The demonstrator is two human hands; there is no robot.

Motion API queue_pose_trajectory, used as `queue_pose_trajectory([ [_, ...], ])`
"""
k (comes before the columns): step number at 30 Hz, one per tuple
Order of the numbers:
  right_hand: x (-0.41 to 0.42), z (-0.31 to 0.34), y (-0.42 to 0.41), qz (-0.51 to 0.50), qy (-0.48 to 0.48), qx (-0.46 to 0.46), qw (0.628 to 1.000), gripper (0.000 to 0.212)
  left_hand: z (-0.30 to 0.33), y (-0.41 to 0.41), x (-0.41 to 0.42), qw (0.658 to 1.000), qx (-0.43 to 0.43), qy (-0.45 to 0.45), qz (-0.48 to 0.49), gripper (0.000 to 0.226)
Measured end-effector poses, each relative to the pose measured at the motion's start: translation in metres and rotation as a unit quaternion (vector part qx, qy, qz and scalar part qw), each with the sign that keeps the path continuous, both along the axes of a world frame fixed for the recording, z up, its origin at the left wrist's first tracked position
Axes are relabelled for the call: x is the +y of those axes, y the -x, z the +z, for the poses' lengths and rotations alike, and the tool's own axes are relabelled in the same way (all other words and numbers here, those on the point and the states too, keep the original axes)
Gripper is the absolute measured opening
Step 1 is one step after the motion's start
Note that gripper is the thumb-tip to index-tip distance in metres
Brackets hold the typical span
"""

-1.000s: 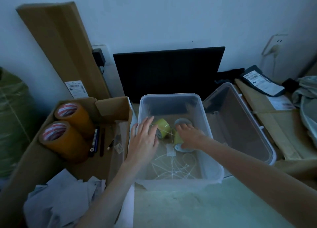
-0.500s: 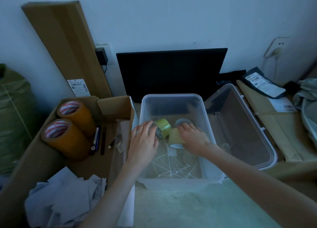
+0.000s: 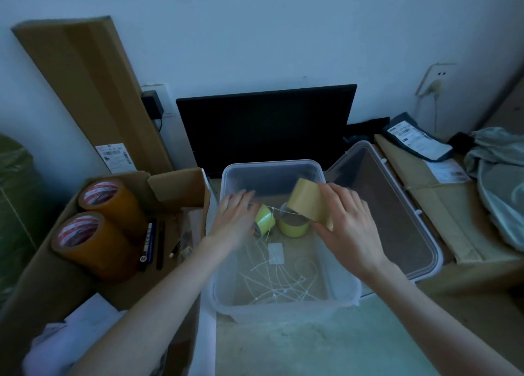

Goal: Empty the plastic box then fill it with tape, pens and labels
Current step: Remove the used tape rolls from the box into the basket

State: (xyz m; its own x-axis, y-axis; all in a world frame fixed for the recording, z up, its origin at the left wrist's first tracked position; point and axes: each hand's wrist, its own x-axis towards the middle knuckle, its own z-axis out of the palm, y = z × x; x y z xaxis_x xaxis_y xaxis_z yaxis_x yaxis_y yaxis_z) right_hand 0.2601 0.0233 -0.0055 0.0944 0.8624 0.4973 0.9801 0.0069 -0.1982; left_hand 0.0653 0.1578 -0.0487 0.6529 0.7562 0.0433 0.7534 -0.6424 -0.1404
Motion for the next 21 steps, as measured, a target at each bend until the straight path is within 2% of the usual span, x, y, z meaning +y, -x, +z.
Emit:
queue_pose_trajectory([
  [5, -0.002, -0.01, -0.002, -0.003, -0.013, 0.008, 1.0, 0.072, -0.008, -0.023, 0.03, 0.984, 0.157, -0.019, -0.076, 0.065],
  [10, 0.003, -0.017, -0.004, -0.002, -0.002, 0.003, 1.0, 0.071, -0.029, -0.034, 0.047, 0.949, 0.276, -0.04, -0.148, 0.049],
  [12, 0.005, -0.018, -0.004, 0.001, -0.008, 0.003, 1.0, 0.071, -0.034, -0.035, 0.052, 0.946, 0.286, -0.035, -0.15, 0.051],
  [17, 0.009, -0.022, -0.005, 0.011, -0.021, 0.002, 1.0, 0.07, -0.041, -0.035, 0.06, 0.96, 0.248, 0.0, -0.13, 0.068],
  [21, 0.009, -0.025, -0.006, 0.006, -0.01, 0.012, 1.0, 0.07, -0.043, -0.04, 0.059, 0.97, 0.216, 0.023, -0.114, 0.064],
])
